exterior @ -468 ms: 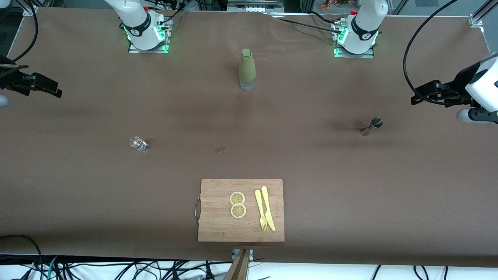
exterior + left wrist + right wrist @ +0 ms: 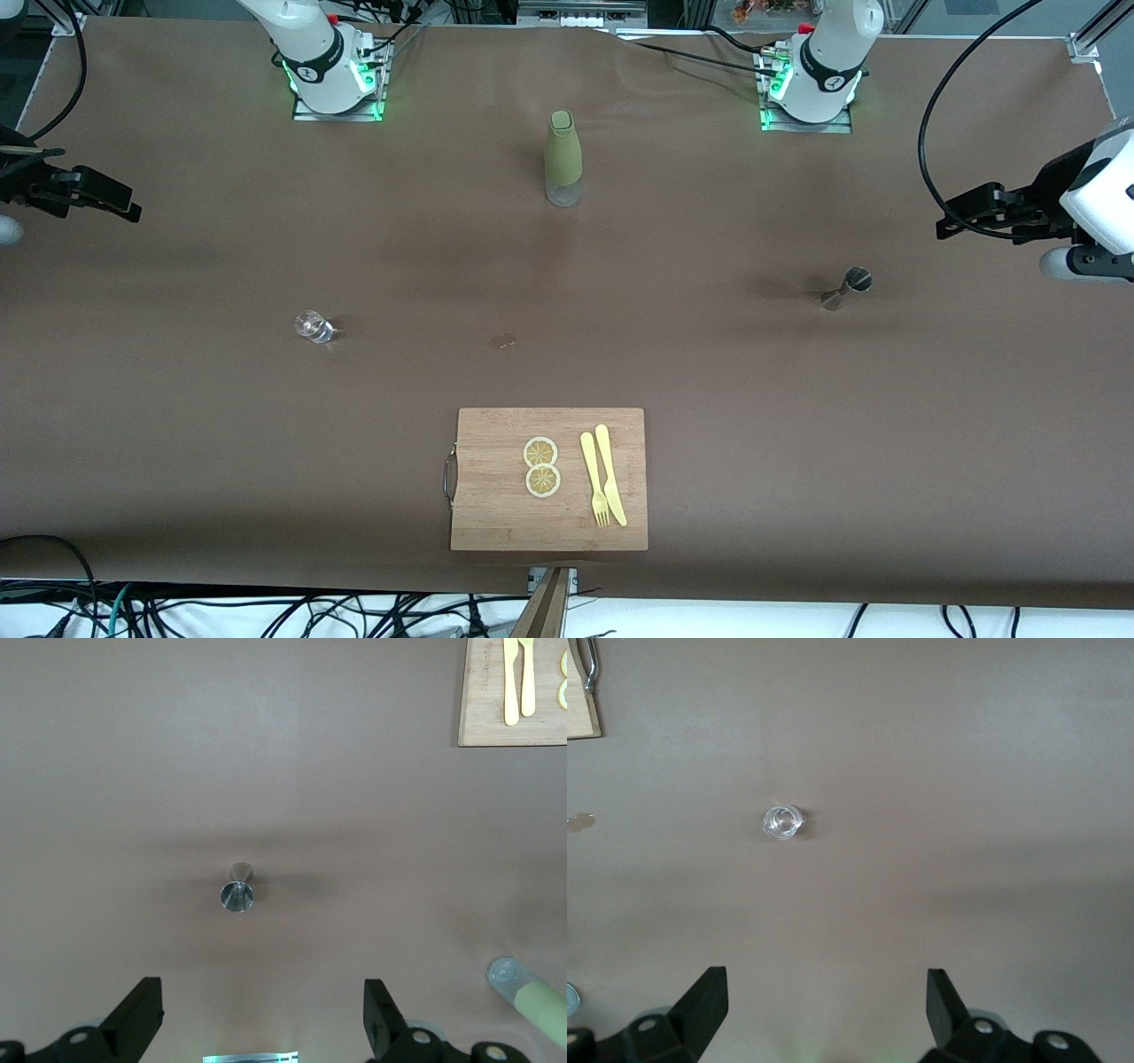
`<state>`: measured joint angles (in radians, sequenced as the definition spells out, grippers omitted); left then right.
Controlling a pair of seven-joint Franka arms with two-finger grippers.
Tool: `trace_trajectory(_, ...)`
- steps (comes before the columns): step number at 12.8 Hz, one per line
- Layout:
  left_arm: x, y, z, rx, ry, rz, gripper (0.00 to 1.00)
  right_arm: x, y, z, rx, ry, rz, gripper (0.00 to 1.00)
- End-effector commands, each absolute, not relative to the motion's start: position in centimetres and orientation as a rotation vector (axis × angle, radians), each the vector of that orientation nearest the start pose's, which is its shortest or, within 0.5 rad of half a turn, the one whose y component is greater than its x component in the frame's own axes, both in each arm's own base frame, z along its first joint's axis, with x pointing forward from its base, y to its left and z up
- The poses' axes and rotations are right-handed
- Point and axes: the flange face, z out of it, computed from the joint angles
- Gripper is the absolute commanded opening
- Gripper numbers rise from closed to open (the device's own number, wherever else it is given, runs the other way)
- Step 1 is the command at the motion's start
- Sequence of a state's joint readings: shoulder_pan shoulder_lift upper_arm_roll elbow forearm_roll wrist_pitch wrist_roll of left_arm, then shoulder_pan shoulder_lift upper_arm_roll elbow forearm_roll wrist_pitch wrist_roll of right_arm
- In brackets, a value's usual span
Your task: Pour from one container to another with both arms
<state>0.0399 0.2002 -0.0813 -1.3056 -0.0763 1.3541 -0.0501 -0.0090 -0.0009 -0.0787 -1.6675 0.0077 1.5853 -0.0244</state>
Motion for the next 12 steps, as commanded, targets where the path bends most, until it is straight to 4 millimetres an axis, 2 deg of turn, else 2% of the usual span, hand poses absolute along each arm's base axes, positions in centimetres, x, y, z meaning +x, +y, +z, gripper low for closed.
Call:
trace_trajectory(1, 58.5, -2.6, 62.1, -3.193, 0.012, 0.241, 1.0, 54.4, -4.9, 58.3, -3.136, 0.079, 0.128, 0.99)
trace_trajectory(8, 58.6, -1.8, 62.3, -3.187, -0.007, 0.23, 1.0, 54.4, -4.9, 58.3, -3.136, 0.079, 0.128, 0.99)
trace_trajectory(10, 58.6, 1.0, 62.2, -3.189, -0.061, 0.23, 1.0, 54.4, -4.9, 58.3, -3.136, 0.079, 0.128, 0.99)
trace_trajectory(12, 58.5, 4.0, 61.9, -3.192, 0.103, 0.231, 1.0, 54.4, -4.9, 58.3, -3.136, 0.079, 0.128, 1.0)
